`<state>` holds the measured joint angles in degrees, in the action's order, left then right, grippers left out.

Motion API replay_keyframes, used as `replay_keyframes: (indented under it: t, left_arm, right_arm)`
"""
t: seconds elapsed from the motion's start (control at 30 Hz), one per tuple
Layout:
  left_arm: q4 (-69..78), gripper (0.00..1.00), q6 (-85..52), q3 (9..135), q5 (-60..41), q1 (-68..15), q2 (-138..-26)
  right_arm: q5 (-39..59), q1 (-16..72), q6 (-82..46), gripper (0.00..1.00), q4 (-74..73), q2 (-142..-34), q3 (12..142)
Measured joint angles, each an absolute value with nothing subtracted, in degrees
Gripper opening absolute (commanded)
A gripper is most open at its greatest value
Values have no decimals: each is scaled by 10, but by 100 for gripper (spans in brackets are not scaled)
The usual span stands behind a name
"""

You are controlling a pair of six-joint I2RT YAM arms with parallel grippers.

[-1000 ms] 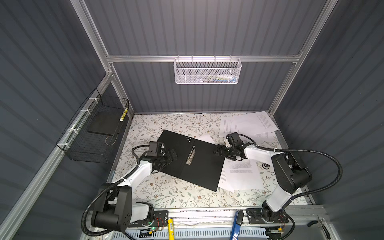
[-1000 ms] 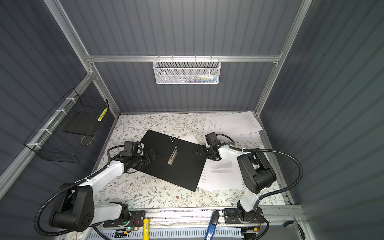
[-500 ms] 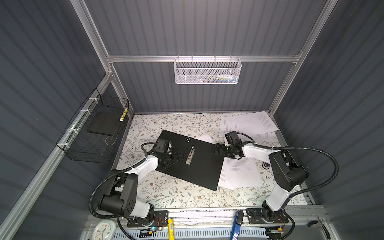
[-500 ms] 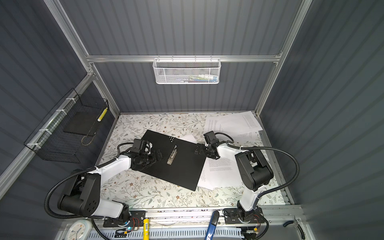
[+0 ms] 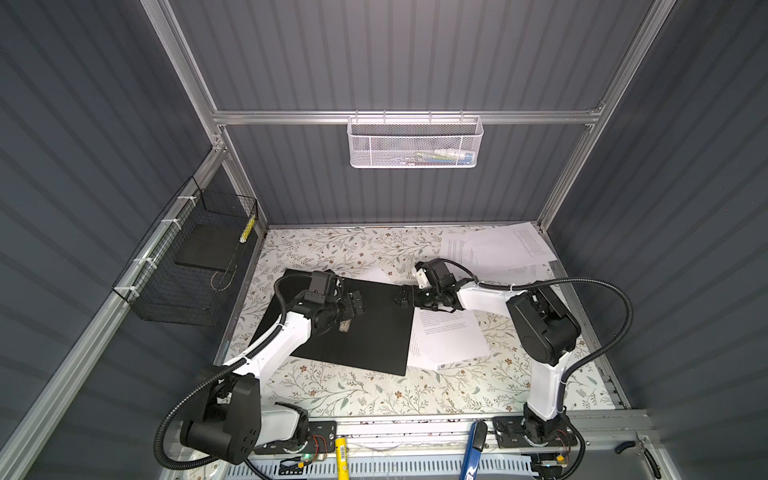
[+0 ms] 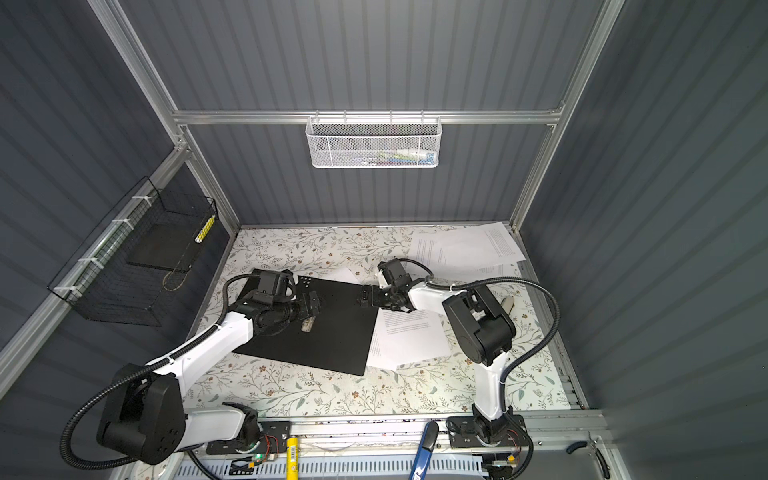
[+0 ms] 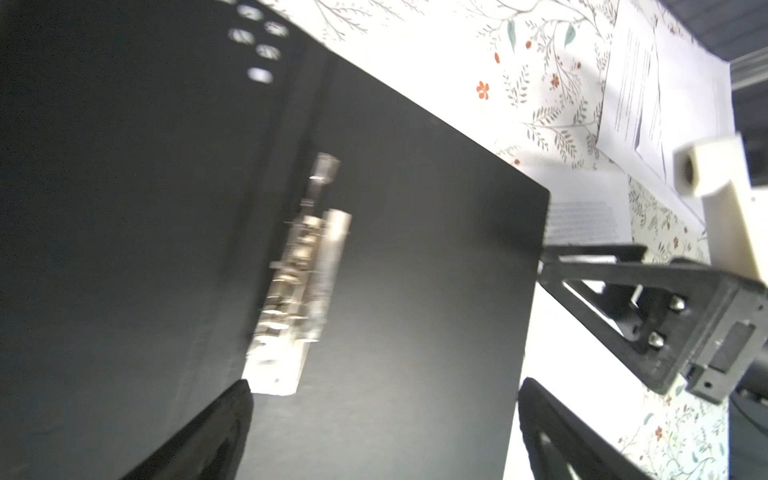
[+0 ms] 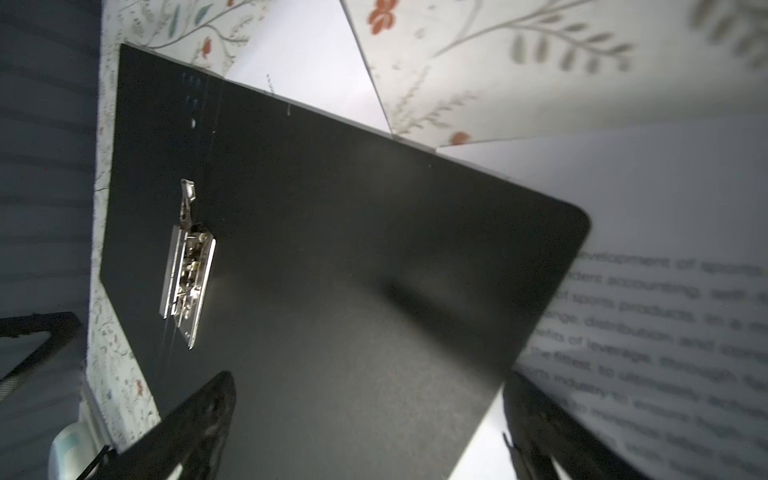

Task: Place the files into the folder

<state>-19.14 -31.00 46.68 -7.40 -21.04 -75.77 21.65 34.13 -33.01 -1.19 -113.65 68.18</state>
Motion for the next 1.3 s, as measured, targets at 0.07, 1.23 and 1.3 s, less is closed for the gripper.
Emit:
replay_keyframes:
  t: [0.07, 1.23, 1.3]
  left_arm:
    - [-195, 100, -306, 477, -71, -231, -768]
    - [-140, 100, -283, 740, -146, -593, -1132]
    - [-141, 100, -279, 740, -145, -593, -1132]
  right_arm:
    - [220, 342, -332, 99, -24, -1132, 672]
    - [160, 142, -220, 99, 242, -1202, 853]
    - [163, 142, -215, 99, 251, -1208, 866]
